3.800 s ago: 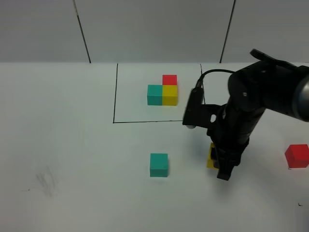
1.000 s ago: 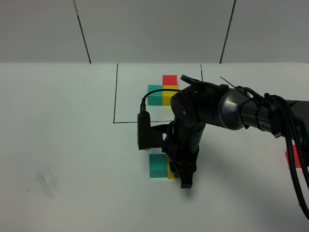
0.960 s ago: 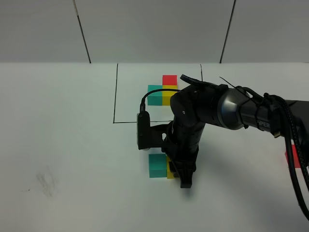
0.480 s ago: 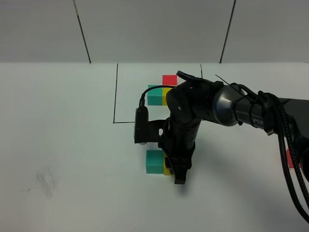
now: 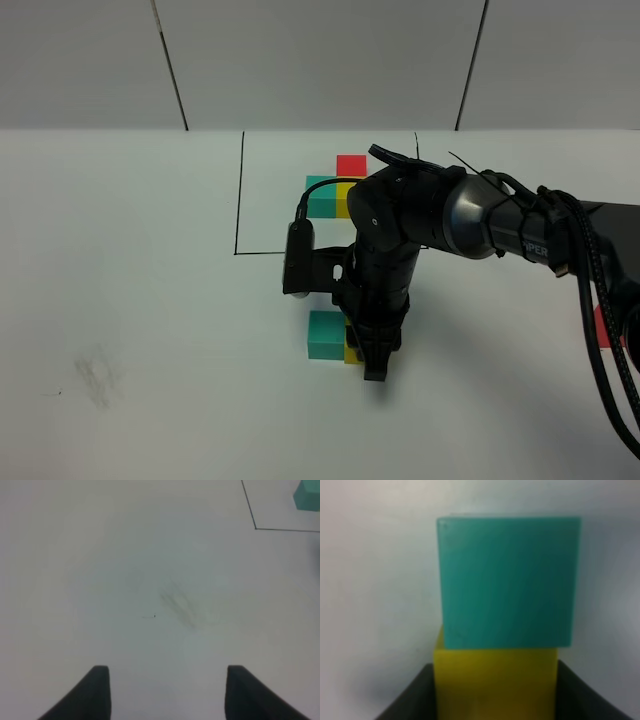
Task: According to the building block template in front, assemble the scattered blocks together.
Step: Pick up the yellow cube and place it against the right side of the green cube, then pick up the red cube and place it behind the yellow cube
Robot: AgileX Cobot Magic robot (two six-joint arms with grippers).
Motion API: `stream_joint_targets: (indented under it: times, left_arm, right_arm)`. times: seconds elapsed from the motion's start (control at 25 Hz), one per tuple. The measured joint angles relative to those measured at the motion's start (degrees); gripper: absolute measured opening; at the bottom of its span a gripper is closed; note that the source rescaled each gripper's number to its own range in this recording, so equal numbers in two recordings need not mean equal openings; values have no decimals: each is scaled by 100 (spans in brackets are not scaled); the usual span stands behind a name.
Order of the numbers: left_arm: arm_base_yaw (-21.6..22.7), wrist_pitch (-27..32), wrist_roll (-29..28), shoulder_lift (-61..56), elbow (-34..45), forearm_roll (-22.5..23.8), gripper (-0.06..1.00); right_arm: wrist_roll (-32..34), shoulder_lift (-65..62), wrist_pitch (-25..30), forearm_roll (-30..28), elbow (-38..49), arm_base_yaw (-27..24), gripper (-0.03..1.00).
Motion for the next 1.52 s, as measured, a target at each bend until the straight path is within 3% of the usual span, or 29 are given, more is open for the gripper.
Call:
stream_joint_targets:
  times: [0.56,0.64,0.88,1.0,1.08,1.28,1.52]
  left_arm:
    - [0,0,0,0,0,0,16]
    - [0,0,0,0,0,0,16]
    - [0,0,0,0,0,0,16]
    - [0,0,0,0,0,0,16]
    - [0,0,0,0,0,0,16]
    - [0,0,0,0,0,0,16]
    - [0,0,0,0,0,0,16]
  right_arm:
    - [-14,0,27,-11,0,-5,1]
    - [25,0,43,-11,0,-5,9]
    - [433,-294,50,-134,0,-5,57]
    - [1293,-573,162,-374,0,-46,72]
    - [2270,-771,287,-545,0,-152,77]
    - [4423,-1395,439,-1197,331,-547,78]
    - [6454,-2472,-145,-1797,1863,-1397,77]
